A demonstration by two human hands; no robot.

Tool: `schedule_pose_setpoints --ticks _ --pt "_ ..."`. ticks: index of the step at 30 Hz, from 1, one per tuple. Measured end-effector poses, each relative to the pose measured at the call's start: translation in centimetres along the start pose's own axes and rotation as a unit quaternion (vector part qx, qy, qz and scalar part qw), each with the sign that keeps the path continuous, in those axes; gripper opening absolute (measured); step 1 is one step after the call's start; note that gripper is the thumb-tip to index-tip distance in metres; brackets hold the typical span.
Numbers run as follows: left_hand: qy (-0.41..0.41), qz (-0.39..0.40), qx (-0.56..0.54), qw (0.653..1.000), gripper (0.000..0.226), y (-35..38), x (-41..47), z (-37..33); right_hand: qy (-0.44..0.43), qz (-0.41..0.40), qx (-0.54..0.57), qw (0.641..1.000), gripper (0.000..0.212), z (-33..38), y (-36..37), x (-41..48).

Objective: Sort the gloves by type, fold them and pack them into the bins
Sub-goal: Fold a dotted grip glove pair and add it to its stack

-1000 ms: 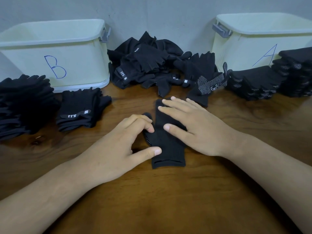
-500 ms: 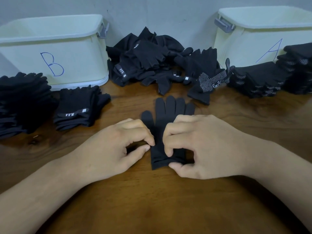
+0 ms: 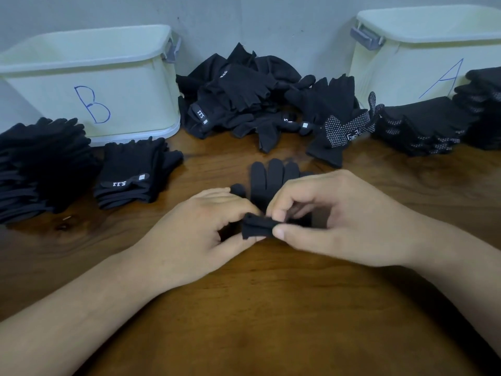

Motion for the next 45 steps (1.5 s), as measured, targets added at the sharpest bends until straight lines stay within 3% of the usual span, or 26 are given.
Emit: schedule_pose_setpoints --ticks 2,5,10,13,18,20,22,25,28,32,38,42,45 --pt "-0.024 -0.020 -0.012 0.999 0.030 -0.1 -0.1 0.5 0.033 0.051 0.031 0.998 0.032 0.0 -1.8 -0.4" --pt "-0.055 -0.039 -0.020 0.997 0.037 -0.2 -0.4 0.5 0.040 0.075 -0.086 0.993 0.057 -0.7 -2.3 -0.2" --pt "-0.068 -0.041 -0.032 0.996 0.047 0.0 -0.5 0.0 0.035 0.043 -0.116 0.992 0.023 -1.2 -1.2 0.0" --pt "-0.078 -0.043 -0.075 0.993 0.038 0.0 -0.5 -0.8 0.050 0.049 -0.074 0.995 0.014 -1.2 -1.0 -0.2" --pt "-0.125 -0.041 -0.142 0.981 0.048 0.0 -0.8 -1.1 0.094 0.042 -0.024 0.994 0.026 -1.5 -1.0 -0.2" --pt "-0.141 -0.034 -0.170 0.975 0.036 -0.2 -0.8 -1.2 0.111 0.035 -0.016 0.993 0.039 -1.8 -0.9 0.0" --pt "-0.148 -0.034 -0.185 0.971 0.028 -0.4 -0.6 -1.4 0.130 0.014 -0.014 0.991 0.037 -2.1 -0.9 0.2" --pt "-0.160 -0.050 -0.164 0.972 0.031 -0.4 -0.4 -1.2 0.153 0.022 0.029 0.988 0.020 -2.2 -0.4 0.4" --pt "-0.175 -0.074 -0.145 0.971 0.039 -0.2 -0.2 -1.0 0.164 0.006 0.028 0.986 0.035 -2.5 0.0 0.8" --pt "-0.188 -0.094 -0.127 0.969 0.058 0.0 0.2 -0.9 0.178 -0.012 0.066 0.982 0.023 -2.4 0.2 0.8" --pt "-0.197 -0.111 -0.049 0.973 0.060 0.9 0.1 0.3 0.208 -0.100 -0.047 0.972 0.019 -2.4 0.4 1.5" --pt "-0.137 -0.094 0.041 0.985 0.045 1.2 0.1 0.9 0.231 -0.177 -0.159 0.943 0.046 -3.2 0.5 1.5" --pt "-0.086 -0.030 0.111 0.990 0.038 1.3 0.2 0.8 0.120 -0.217 -0.230 0.941 0.054 -2.2 0.4 1.2"
Point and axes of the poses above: each hand's wrist, its own x-axis towards the middle knuckle, its own y-axis out of the palm, z = x × y, the point moved 3 cm from there along x, towards the middle knuckle, and after that the axes turned 10 degrees about y, right-handed, at the moved point
